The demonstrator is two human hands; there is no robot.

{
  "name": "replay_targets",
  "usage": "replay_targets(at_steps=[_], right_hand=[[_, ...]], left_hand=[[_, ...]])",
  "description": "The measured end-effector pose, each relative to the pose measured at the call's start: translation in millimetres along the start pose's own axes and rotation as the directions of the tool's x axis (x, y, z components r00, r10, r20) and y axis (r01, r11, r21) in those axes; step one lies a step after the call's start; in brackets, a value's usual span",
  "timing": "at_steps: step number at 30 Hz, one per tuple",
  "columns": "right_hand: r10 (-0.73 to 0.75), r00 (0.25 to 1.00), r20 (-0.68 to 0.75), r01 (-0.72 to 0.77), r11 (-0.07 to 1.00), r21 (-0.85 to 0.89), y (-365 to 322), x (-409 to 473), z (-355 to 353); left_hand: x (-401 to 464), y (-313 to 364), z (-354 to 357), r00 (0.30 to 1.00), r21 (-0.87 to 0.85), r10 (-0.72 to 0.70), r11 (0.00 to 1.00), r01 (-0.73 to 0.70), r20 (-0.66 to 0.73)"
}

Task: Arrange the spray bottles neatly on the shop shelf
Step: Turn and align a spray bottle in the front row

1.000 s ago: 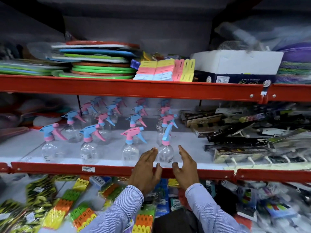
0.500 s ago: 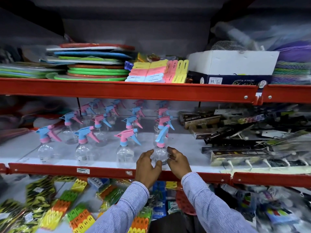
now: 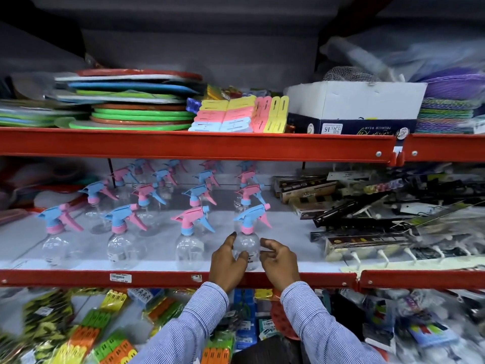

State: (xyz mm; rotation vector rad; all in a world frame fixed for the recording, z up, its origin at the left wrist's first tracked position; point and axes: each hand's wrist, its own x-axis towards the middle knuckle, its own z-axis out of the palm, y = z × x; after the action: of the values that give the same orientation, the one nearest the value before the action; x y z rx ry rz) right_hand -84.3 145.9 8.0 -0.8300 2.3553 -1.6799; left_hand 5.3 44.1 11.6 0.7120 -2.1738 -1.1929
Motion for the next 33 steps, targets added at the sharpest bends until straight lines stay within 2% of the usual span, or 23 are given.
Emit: replay_targets(at_steps=[33], right_hand=[[-0.009,0.998,-0.066,0.007,1.000,-0.027,2.7,1.1,0.6]], left_hand=[[6.7,-9.3,0.6,0.997,-0.051,0.005,0.999,-0.001,0.083]])
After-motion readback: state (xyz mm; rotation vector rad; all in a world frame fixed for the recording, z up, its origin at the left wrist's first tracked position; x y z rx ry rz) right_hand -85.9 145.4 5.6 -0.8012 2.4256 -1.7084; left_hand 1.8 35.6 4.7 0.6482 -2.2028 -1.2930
